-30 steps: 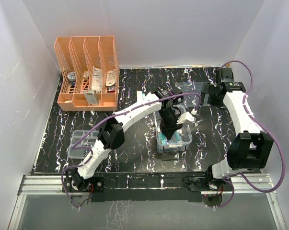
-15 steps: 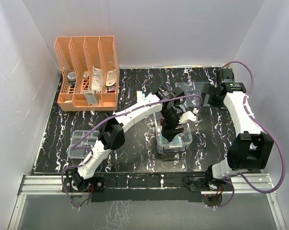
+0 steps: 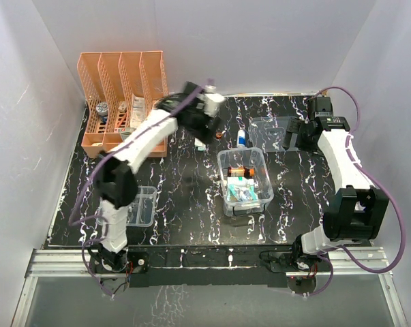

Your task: Organize the medicine kit

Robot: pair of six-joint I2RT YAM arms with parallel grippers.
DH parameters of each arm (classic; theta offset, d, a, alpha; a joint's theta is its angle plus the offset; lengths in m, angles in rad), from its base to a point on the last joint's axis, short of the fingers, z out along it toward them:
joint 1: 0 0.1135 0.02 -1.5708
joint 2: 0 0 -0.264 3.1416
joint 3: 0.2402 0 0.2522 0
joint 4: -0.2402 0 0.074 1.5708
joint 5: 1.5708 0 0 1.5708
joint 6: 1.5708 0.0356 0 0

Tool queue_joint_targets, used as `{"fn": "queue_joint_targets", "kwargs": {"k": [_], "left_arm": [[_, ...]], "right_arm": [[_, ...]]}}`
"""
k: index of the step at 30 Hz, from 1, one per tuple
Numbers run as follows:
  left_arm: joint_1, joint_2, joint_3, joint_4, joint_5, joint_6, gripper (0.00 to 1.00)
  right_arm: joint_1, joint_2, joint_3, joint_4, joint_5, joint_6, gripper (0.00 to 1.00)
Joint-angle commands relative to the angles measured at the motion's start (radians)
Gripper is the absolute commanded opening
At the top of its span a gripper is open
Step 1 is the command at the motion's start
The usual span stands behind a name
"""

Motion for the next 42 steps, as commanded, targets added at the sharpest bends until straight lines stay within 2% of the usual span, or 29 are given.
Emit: {"fn": "queue_joint_targets", "kwargs": {"k": [1, 3, 8, 12, 16, 20, 25, 30, 36, 42], "left_arm": [[0.231, -0.329, -0.278, 0.009, -0.130, -0.175, 0.71], [0.294, -0.440, -0.412, 0.014, -0.129, -0.156, 0.71], [0.332, -0.671, -0.602, 0.046, -0.159, -0.114, 0.72], [0.342, -0.777, -0.699, -0.053, -0.203, -0.195, 0.74], [0.387, -0.802, -0.795, -0.153, -0.216, -0.341, 0.74], [0.432, -0.805, -0.914, -0.108, -0.209, -0.432, 0.74], [0.458, -0.793, -1.012, -0.070, -0.211, -0.472, 0.73], [0.465, -0.812, -1.057, -0.107, -0.214, -0.513, 0.72], [0.469, -0.818, -1.093, -0.185, -0.285, -0.539, 0.71], [0.468, -0.775, -1.113, -0.149, -0.218, -0.540, 0.66]], "right_arm": [[-0.006, 0.016, 0.054, 0.047, -0.013, -0.004, 0.98], [-0.006, 0.020, 0.051, 0.051, -0.017, -0.001, 0.98], [-0.007, 0.024, 0.041, 0.036, -0.008, 0.004, 0.98], [-0.007, 0.013, 0.025, 0.028, 0.007, 0.003, 0.98], [-0.006, 0.003, 0.016, 0.024, 0.010, 0.004, 0.98], [-0.006, -0.008, 0.008, 0.017, 0.009, 0.007, 0.98], [-0.006, -0.025, 0.007, -0.005, 0.024, 0.006, 0.98], [-0.006, -0.035, -0.001, -0.018, 0.033, 0.001, 0.98], [-0.007, -0.038, -0.014, -0.016, 0.018, 0.002, 0.98], [-0.005, -0.038, -0.014, -0.017, 0.015, 0.000, 0.98]]}}
